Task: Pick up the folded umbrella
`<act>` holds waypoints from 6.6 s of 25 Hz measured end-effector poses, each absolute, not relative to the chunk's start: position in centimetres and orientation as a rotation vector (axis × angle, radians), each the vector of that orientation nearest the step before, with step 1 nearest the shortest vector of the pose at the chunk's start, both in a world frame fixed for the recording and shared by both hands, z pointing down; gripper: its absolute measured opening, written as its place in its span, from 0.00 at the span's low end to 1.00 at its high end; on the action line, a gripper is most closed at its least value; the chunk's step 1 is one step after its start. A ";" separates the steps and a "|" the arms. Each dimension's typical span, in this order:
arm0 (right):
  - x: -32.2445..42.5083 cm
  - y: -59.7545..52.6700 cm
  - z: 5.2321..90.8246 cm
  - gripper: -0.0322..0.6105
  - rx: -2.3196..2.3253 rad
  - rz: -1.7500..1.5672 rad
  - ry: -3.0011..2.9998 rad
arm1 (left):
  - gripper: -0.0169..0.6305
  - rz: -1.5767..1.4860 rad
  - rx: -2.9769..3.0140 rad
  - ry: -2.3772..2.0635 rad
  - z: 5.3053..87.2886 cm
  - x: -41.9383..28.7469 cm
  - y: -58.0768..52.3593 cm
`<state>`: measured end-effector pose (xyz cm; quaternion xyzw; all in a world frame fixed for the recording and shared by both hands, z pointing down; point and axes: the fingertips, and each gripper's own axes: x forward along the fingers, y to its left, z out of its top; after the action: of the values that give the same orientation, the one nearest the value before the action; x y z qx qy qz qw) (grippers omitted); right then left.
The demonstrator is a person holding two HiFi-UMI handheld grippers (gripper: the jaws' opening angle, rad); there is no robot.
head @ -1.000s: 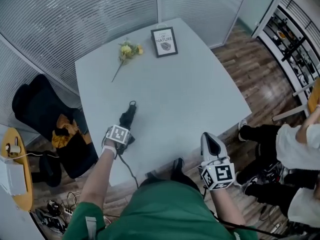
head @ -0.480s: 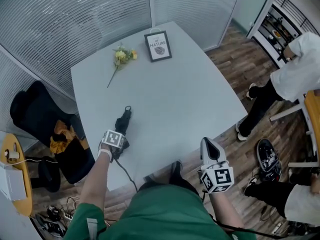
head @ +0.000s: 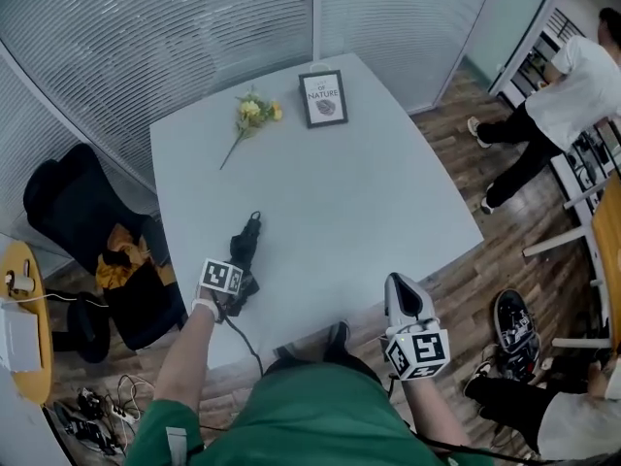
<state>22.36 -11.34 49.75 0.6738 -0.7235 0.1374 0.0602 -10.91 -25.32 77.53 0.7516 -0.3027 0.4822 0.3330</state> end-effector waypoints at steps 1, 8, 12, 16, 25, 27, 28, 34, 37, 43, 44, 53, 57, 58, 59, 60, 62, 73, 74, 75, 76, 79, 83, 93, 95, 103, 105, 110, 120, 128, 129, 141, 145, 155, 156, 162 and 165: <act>22.1 -11.5 49.7 0.05 2.030 0.416 -2.198 | 0.47 1.177 1.952 -0.781 77.3 -10.7 -24.9; 19.9 -13.1 49.6 0.05 1.949 0.406 -2.269 | 0.47 0.723 1.891 -0.742 74.7 -9.8 -22.8; 18.5 -14.0 49.5 0.05 1.898 0.402 -2.305 | 0.47 0.588 1.930 -0.725 72.7 -9.7 -22.0; 17.2 -15.1 49.1 0.05 1.854 0.390 -2.343 | 0.47 0.495 2.003 -0.707 69.8 -9.5 -21.5; 14.8 -17.1 47.9 0.05 1.777 0.362 -2.419 | 0.47 0.284 2.177 -0.779 60.9 -9.5 -21.4; 14.3 -17.5 47.7 0.05 1.763 0.361 -2.433 | 0.47 0.240 2.214 -0.774 58.6 -9.4 -21.1; 14.0 -17.7 47.6 0.05 1.756 0.361 -2.440 | 0.47 0.223 2.238 -0.771 57.4 -9.4 -21.0; 12.7 -19.0 46.4 0.05 1.717 0.325 -2.492 | 0.47 0.060 2.364 -0.769 49.9 -9.0 -20.4; 12.1 -19.6 45.6 0.05 1.705 0.303 -2.514 | 0.47 -0.074 2.383 -0.770 46.4 -9.2 -20.3; 11.8 -20.3 43.3 0.05 1.709 0.241 -2.544 | 0.47 -0.184 2.475 -0.838 40.2 -10.5 -20.0; 11.9 -20.4 43.0 0.05 1.712 0.231 -2.546 | 0.47 -0.192 2.494 -0.855 39.5 -10.7 -20.1; 12.4 -21.3 39.7 0.05 1.747 0.117 -2.584 | 0.47 -0.319 2.617 -1.021 33.6 -13.4 -21.5; 12.7 -21.3 38.5 0.06 1.775 0.062 -2.593 | 0.47 -0.290 2.636 -1.148 33.4 -14.4 -21.9; 12.8 -21.2 38.4 0.05 1.779 0.048 -2.594 | 0.47 -0.289 2.628 -1.159 33.7 -14.5 -21.9; 12.8 -21.2 38.2 0.05 1.781 0.033 -2.596 | 0.47 -0.288 2.620 -1.162 34.0 -14.5 -21.9; 12.8 -21.2 38.1 0.05 1.782 0.019 -2.597 | 0.47 -0.286 2.613 -1.162 34.3 -14.4 -21.8; 12.7 -21.2 38.1 0.05 1.780 -0.002 -2.595 | 0.47 -0.278 2.603 -1.159 34.8 -14.3 -21.7; 12.5 -21.3 37.9 0.05 1.767 -0.024 -2.603 | 0.47 -0.258 2.587 -1.156 35.7 -14.0 -21.4; 12.5 -21.3 37.9 0.05 1.768 -0.025 -2.605 | 0.47 -0.257 2.588 -1.156 35.7 -14.0 -21.4; 12.6 -21.3 37.9 0.05 1.770 -0.023 -2.610 | 0.47 -0.255 2.589 -1.156 35.7 -14.0 -21.4; 12.6 -21.3 37.9 0.05 1.772 -0.019 -2.617 | 0.47 -0.254 2.591 -1.156 35.8 -14.0 -21.4; 12.7 -21.2 38.0 0.05 1.777 -0.009 -2.625 | 0.47 -0.256 2.594 -1.155 35.9 -13.9 -21.3; 12.6 -21.3 38.2 0.05 1.779 -0.009 -2.613 | 0.47 -0.264 2.592 -1.148 35.9 -14.1 -21.4; 12.7 -20.8 38.5 0.05 1.781 -0.001 -2.605 | 0.47 -0.282 2.589 -1.125 36.0 -14.0 -20.8; 12.8 -20.7 38.6 0.05 1.779 0.000 -2.607 | 0.47 -0.294 2.583 -1.118 36.1 -14.0 -20.6; 12.7 -20.7 38.6 0.05 1.775 0.004 -2.608 | 0.46 -0.295 2.576 -1.110 36.2 -14.0 -20.6; 12.7 -20.6 38.5 0.05 1.775 0.003 -2.609 | 0.46 -0.300 2.573 -1.105 36.2 -14.0 -20.6; 12.9 -20.6 38.5 0.05 1.776 0.003 -2.608 | 0.46 -0.304 2.569 -1.104 36.2 -13.9 -20.5; 13.1 -20.4 38.5 0.05 1.773 0.019 -2.616 | 0.46 -0.301 2.563 -1.108 36.1 -13.8 -20.4; 12.9 -20.2 38.5 0.06 1.765 0.022 -2.612 | 0.46 -0.299 2.559 -1.107 36.2 -13.9 -20.3; 12.9 -20.2 38.6 0.05 1.764 0.023 -2.612 | 0.46 -0.299 2.560 -1.107 36.2 -13.9 -20.3; 12.9 -19.9 38.6 0.06 1.738 0.023 -2.610 | 0.46 -0.296 2.562 -1.098 36.1 -13.7 -20.1; 12.8 -19.8 38.5 0.05 1.730 0.025 -2.614 | 0.46 -0.294 2.559 -1.098 36.0 -13.7 -20.1; 12.5 -19.9 38.4 0.06 1.706 0.026 -2.654 | 0.46 -0.288 2.557 -1.114 36.1 -13.7 -20.0; 12.5 -19.9 38.4 0.05 1.705 0.027 -2.655 | 0.46 -0.285 2.556 -1.117 36.1 -13.7 -20.0; 12.8 -20.2 38.5 0.05 1.714 0.033 -2.650 | 0.46 -0.286 2.553 -1.123 36.2 -13.8 -20.1; 12.8 -20.1 38.5 0.05 1.720 0.033 -2.647 | 0.46 -0.286 2.557 -1.119 36.3 -13.8 -20.1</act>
<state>12.81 -20.06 38.50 0.5447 -0.8385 0.0104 -0.0077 -13.81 -20.09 36.28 0.8985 -0.3933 -0.1007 0.1671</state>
